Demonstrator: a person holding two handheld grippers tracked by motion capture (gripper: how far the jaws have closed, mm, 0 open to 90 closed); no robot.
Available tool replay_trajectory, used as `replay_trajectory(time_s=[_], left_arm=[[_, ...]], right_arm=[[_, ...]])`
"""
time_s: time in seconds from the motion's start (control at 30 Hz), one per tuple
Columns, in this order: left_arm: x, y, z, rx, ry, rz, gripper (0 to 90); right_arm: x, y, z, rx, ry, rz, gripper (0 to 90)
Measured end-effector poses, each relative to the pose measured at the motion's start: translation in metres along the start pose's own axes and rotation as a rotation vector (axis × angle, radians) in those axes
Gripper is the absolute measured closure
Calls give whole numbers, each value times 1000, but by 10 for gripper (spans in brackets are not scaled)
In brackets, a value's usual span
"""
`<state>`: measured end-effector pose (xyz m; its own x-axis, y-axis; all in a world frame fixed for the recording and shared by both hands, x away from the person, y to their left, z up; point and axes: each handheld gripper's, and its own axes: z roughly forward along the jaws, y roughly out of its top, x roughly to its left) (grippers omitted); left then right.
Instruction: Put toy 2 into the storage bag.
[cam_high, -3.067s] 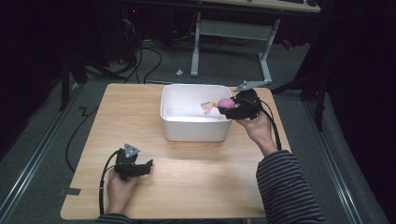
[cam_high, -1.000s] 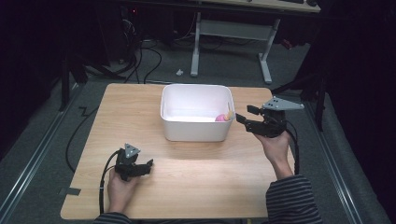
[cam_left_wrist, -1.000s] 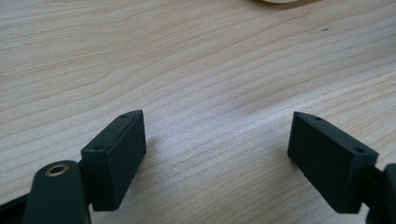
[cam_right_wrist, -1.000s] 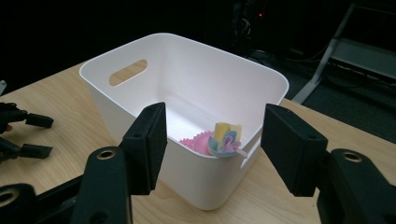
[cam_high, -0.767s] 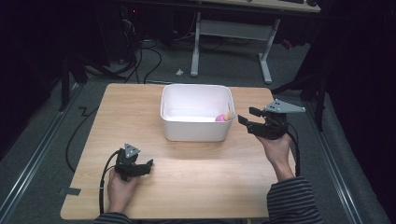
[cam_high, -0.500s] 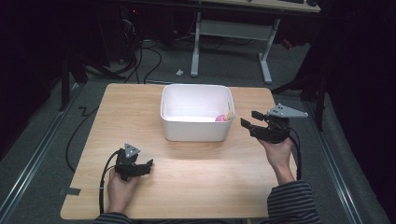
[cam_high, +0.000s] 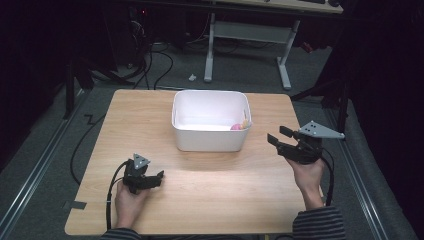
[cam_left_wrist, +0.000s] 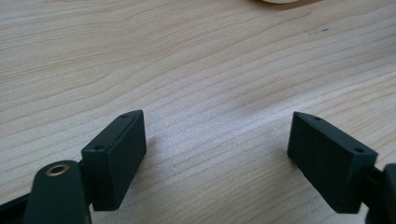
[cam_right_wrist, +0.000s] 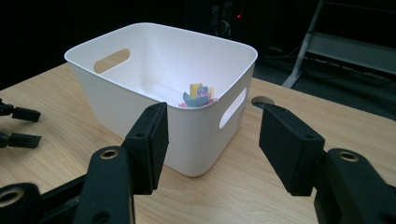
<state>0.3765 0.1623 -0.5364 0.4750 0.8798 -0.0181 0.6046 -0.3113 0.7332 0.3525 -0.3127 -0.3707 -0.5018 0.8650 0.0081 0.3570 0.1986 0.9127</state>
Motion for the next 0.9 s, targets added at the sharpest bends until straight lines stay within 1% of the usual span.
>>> replay_trajectory(time_s=[0.07,0.27,0.33,0.53,0.6,0.67,0.7,0.77,0.83,0.87,0.9], left_arm=[[0,0,0,-1,0,0,199],[0,0,0,0,0,0,199],[0,0,0,0,0,0,199],[0,0,0,0,0,0,199],[0,0,0,0,0,0,199],[0,0,0,0,0,0,199],[0,0,0,0,0,0,199],[0,0,0,0,0,0,199],[0,0,0,0,0,1,199],[0,0,0,0,0,0,199],[0,0,0,0,0,0,199]], right_arm=[[0,-4,-3,-7,3,19,434],[-5,-21,-6,-13,-18,51,434],[-8,-27,-7,-21,-19,70,434],[-14,-44,-10,-16,-32,102,433],[-16,-51,-10,-20,-27,121,429],[-18,-60,-8,-19,-26,128,425],[-18,-65,-6,-13,-29,132,421],[-18,-80,3,21,-40,131,405],[-17,-96,15,69,-57,128,397],[-16,-109,24,112,-57,126,391],[-15,-116,30,139,-61,124,388]])
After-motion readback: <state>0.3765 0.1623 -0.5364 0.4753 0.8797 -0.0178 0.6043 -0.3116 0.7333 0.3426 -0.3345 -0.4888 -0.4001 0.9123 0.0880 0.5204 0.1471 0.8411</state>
